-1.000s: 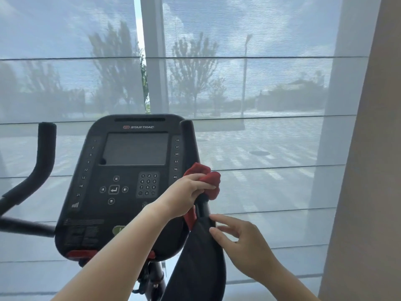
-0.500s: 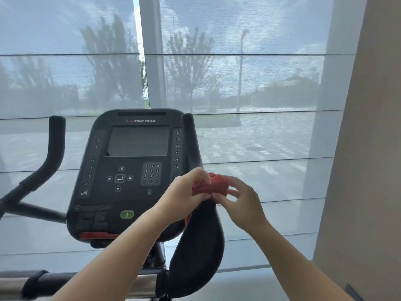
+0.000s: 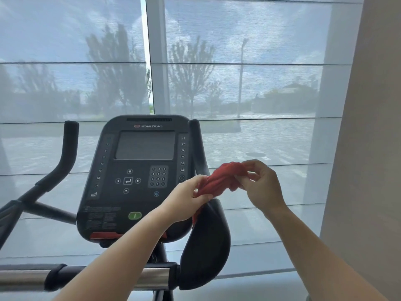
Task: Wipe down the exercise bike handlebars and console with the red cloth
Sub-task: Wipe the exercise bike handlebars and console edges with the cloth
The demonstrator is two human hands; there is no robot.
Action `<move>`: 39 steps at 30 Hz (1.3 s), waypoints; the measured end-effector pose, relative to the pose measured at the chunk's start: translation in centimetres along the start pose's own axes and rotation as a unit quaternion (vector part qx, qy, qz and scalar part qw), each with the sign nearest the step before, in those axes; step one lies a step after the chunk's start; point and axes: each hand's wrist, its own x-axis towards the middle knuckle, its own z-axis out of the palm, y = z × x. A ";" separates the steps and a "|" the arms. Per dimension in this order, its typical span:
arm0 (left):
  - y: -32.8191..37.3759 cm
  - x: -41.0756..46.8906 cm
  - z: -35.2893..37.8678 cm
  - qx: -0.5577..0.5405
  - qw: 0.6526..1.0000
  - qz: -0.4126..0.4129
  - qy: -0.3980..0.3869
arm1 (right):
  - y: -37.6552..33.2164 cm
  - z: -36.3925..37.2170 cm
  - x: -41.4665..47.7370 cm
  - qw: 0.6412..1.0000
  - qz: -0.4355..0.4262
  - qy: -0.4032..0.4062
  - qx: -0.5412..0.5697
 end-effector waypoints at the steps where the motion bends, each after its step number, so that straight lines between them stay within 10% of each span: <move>1: 0.4 0.1 -0.3 -0.005 1.000 0.007 0.016 | -0.4 -0.2 0.0 1.000 0.001 0.006 0.006; 7: 3.1 0.8 -1.7 -0.108 0.994 0.017 0.015 | -2.9 -1.5 0.2 0.999 -0.009 0.044 0.005; 25: -2.8 -2.5 -2.7 -0.012 0.990 -0.087 -0.110 | 0.5 4.0 -4.8 0.936 -0.027 -0.184 -0.300; 39: -2.0 5.8 -4.6 0.062 0.998 -0.017 0.019 | -0.8 3.1 4.3 0.991 0.035 -0.035 -0.123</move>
